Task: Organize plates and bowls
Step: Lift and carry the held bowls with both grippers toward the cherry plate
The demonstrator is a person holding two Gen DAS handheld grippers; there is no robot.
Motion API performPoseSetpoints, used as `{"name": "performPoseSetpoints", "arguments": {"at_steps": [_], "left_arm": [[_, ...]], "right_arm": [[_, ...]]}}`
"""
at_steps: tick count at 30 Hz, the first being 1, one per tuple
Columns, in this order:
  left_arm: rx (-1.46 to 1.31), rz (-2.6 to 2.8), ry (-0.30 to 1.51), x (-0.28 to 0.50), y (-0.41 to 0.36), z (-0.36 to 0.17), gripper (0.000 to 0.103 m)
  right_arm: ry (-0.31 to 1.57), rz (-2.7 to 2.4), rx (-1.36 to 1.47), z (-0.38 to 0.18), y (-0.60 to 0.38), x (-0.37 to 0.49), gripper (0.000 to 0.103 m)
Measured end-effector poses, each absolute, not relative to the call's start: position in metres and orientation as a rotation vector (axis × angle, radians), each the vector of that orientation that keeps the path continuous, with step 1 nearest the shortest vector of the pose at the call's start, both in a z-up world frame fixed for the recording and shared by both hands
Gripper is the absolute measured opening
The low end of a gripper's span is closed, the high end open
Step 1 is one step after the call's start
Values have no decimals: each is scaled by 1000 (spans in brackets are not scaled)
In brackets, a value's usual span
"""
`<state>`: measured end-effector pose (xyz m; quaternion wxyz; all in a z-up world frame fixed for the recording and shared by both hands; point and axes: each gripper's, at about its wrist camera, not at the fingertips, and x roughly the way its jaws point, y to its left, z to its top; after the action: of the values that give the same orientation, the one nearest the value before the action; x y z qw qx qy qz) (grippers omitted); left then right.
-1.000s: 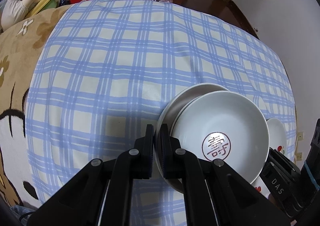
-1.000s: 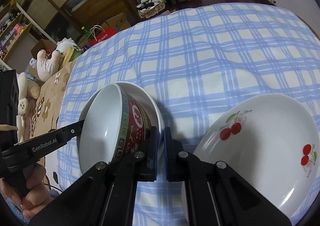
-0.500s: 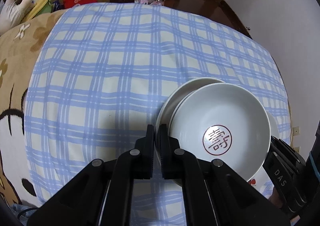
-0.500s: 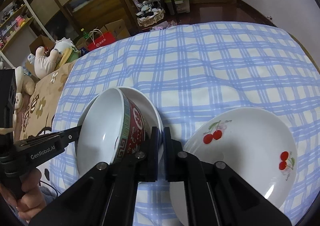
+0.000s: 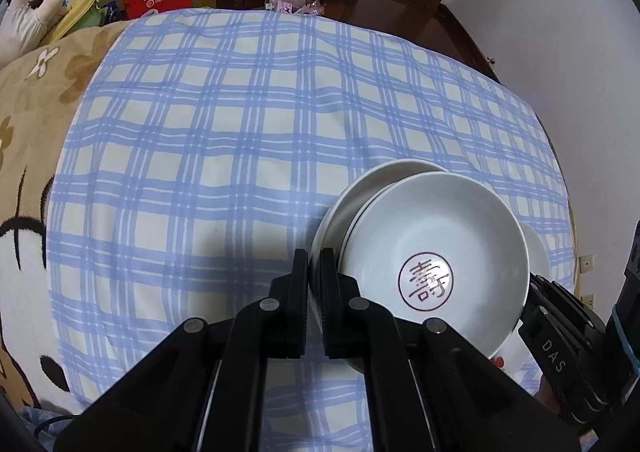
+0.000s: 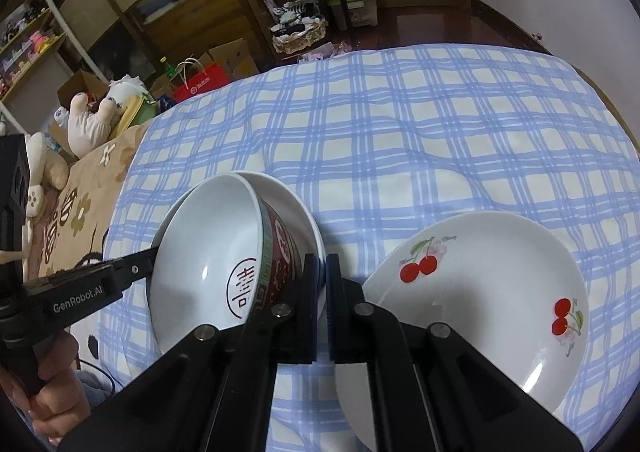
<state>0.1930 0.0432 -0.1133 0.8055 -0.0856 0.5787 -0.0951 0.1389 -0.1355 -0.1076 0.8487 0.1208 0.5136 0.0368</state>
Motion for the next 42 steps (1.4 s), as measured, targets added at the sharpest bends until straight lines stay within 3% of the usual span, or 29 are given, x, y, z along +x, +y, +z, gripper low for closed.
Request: {"name": "performPoseSetpoints", "arguments": {"at_steps": [19,42], "left_arm": [[-208,-273,1195,188,31,-91,4],[-58,-413,1195,159,-93,-85,5]], "right_arm": [[1052,40,273,-83,-158,127,5],[1034,-149,287,-58,-245,67,2]]}}
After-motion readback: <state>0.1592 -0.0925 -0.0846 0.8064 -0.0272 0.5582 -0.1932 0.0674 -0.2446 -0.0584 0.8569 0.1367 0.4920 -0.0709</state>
